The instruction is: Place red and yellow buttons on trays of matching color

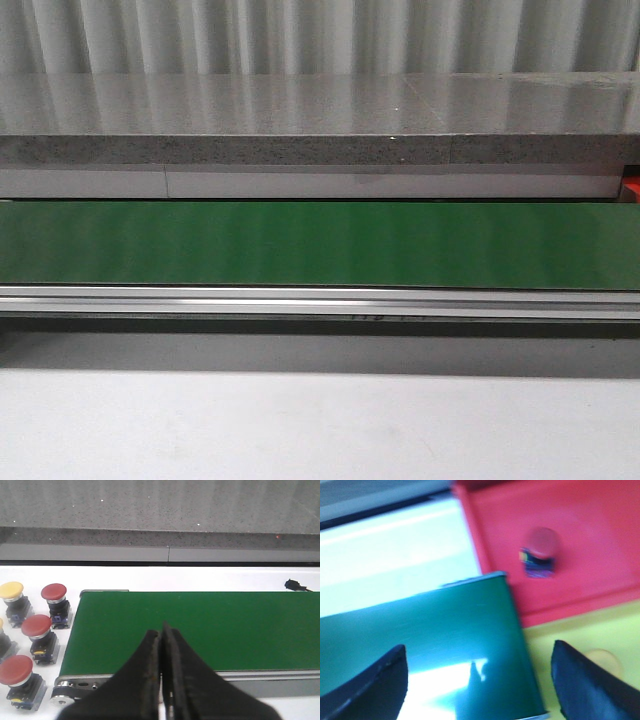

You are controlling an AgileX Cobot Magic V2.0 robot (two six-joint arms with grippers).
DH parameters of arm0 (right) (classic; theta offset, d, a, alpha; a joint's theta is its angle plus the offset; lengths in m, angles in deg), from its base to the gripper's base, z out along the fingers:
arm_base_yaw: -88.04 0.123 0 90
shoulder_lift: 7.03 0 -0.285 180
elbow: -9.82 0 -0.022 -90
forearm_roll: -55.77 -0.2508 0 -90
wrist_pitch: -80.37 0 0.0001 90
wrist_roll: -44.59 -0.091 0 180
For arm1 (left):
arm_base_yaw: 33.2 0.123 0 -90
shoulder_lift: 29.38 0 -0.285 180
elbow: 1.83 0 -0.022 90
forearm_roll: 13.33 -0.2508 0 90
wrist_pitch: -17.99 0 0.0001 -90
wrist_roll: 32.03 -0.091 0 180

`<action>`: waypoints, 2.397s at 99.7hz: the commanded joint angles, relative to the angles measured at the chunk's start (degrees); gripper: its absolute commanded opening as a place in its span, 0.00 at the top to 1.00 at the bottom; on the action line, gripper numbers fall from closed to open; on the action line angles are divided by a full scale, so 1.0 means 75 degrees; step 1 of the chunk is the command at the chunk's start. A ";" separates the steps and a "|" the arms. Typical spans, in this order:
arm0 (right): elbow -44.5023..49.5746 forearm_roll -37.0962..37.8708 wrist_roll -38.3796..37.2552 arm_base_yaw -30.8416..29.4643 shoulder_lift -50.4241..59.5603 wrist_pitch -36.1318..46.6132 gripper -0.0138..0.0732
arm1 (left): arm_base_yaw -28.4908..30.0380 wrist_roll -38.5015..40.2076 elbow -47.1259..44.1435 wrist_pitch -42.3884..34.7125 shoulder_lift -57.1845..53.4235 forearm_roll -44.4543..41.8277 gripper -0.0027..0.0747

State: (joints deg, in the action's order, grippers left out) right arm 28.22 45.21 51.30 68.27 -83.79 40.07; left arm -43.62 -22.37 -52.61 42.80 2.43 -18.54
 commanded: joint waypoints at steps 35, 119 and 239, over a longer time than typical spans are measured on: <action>0.1514 -0.0028 0.0434 0.1780 0.3080 0.0200 0.21 | -0.0057 0.0021 0.0227 -0.0607 0.0041 0.0013 0.99; 0.1622 -0.0028 0.0427 0.1780 0.3481 -0.0219 0.92 | -0.0057 0.0021 0.0227 -0.0621 0.0055 -0.0003 0.69; 0.1622 -0.0028 0.0427 0.1780 0.3481 -0.0219 0.92 | 0.3749 0.2523 0.2652 0.0339 0.6453 0.0222 0.21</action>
State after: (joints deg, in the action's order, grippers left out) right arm 41.79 45.11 54.03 81.63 -58.08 35.33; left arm -16.94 -4.14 -35.74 48.95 49.74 -17.17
